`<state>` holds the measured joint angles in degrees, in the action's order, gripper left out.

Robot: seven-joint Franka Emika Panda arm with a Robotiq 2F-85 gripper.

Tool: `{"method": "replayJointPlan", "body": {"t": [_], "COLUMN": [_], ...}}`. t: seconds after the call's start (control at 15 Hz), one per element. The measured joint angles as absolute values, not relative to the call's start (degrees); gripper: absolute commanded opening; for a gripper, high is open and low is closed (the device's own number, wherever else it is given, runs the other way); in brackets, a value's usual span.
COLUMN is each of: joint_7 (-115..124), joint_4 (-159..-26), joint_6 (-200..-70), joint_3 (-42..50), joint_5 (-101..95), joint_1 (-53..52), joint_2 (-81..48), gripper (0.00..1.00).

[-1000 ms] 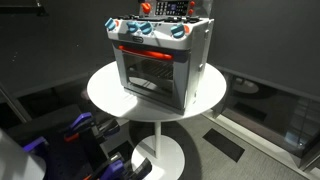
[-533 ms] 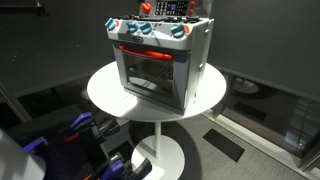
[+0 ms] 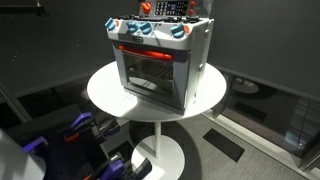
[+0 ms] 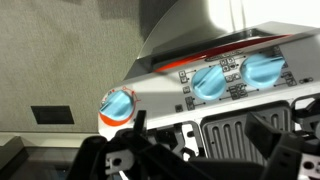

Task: Press the top button on the right side of the stove

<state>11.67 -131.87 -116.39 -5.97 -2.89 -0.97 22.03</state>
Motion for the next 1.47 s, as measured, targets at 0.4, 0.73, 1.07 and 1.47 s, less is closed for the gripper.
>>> {"method": "replayJointPlan", "body": {"t": [0.4,0.73,1.07,1.47], "joint_7": [12.1,13.4,16.2,21.3], "joint_4": [-127.7,-123.9,-120.4,-115.8], "joint_6": [-119.4,-125.1,-130.7,-131.9], "joint_3": [-5.7,-5.4,-4.7,-4.6], "joint_5": [-3.0,-4.6,-6.5,-9.7], "joint_1": [-0.3,1.4,2.2,2.2], "joint_2": [20.2,15.2,9.2,3.5], "gripper": [1.0,1.0,1.0,1.0]}}
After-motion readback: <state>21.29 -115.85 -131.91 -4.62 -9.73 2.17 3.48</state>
